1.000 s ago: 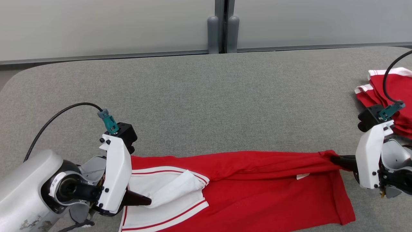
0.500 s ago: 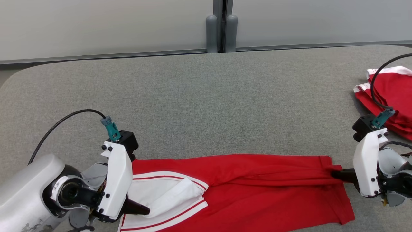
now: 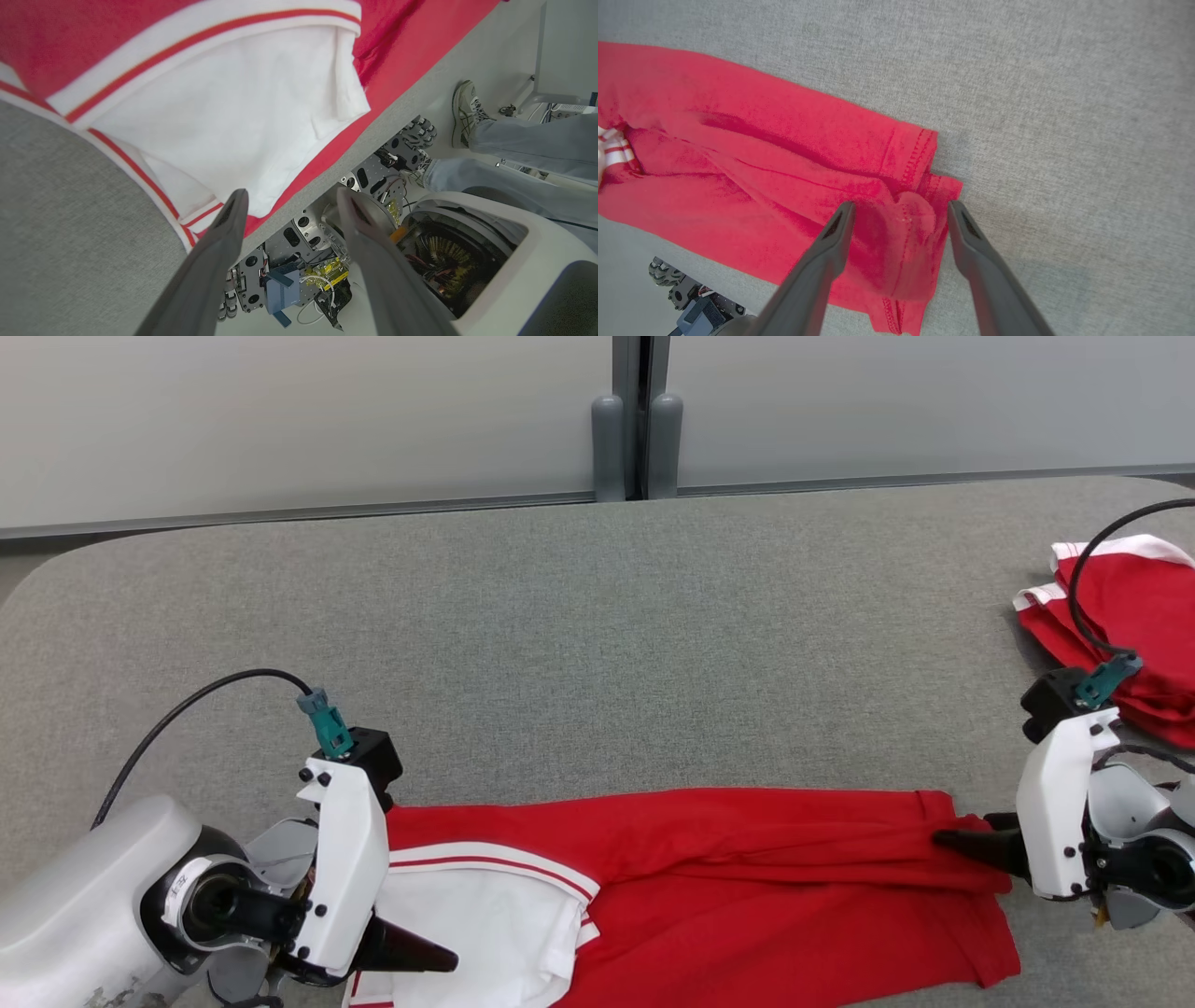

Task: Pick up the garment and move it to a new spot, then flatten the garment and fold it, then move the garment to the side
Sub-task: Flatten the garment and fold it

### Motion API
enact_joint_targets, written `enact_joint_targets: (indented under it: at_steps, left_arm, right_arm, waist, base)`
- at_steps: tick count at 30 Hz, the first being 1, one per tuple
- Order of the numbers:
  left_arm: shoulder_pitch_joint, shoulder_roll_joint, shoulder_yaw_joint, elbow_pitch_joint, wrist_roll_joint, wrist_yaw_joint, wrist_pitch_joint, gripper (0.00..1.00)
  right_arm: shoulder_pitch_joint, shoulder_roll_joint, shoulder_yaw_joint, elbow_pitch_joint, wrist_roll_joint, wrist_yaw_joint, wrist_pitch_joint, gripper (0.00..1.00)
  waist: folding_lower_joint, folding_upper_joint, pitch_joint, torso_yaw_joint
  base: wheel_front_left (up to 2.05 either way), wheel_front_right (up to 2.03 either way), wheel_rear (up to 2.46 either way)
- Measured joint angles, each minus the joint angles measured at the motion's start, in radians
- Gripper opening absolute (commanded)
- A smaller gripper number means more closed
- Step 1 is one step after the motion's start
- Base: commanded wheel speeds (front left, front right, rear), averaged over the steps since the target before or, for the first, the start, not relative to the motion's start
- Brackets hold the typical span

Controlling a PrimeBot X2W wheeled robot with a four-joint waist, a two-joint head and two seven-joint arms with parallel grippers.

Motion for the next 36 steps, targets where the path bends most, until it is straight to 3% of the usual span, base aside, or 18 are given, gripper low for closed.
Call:
enact_joint_targets:
  at_steps: [11,19,23,28,31,36]
  left_arm:
    - [-0.007,0.012,0.067,0.0,0.045,-0.048,-0.129,1.0]
    - [-0.002,0.025,0.167,-0.004,0.185,-0.075,-0.435,1.0]
    - [0.05,0.024,0.221,-0.01,0.267,-0.037,-0.636,1.0]
    - [0.154,0.023,0.288,-0.028,0.346,0.043,-0.884,1.0]
    - [0.226,0.022,0.327,-0.05,0.401,0.113,-1.034,1.0]
    - [0.364,-0.009,0.371,-0.089,0.467,0.217,-1.258,1.0]
  right_arm:
    - [0.008,-0.041,-0.083,-0.046,0.041,0.0,-0.254,1.0]
    - [0.028,-0.072,-0.158,-0.03,-0.023,0.0,-0.564,1.0]
    - [0.067,-0.059,-0.196,0.002,-0.046,0.0,-0.724,1.0]
    - [0.148,-0.023,-0.276,0.041,-0.072,0.0,-0.783,1.0]
    - [0.202,0.022,-0.458,0.055,-0.136,0.0,-0.786,1.0]
    - [0.394,0.151,-0.779,0.026,-0.362,0.0,-0.788,1.0]
  waist:
    - [0.0,0.0,-0.058,0.0]
    - [0.0,0.0,-0.097,-0.005]
    - [0.0,0.0,-0.11,-0.007]
    - [0.0,0.0,-0.123,-0.007]
    - [0.0,0.0,-0.126,-0.007]
    - [0.0,0.0,-0.127,0.001]
  base:
    - [0.0,0.0,0.0]
    - [0.0,0.0,0.0]
    - [0.0,0.0,0.0]
    - [0.0,0.0,0.0]
    - [0.0,0.0,0.0]
    - [0.0,0.0,0.0]
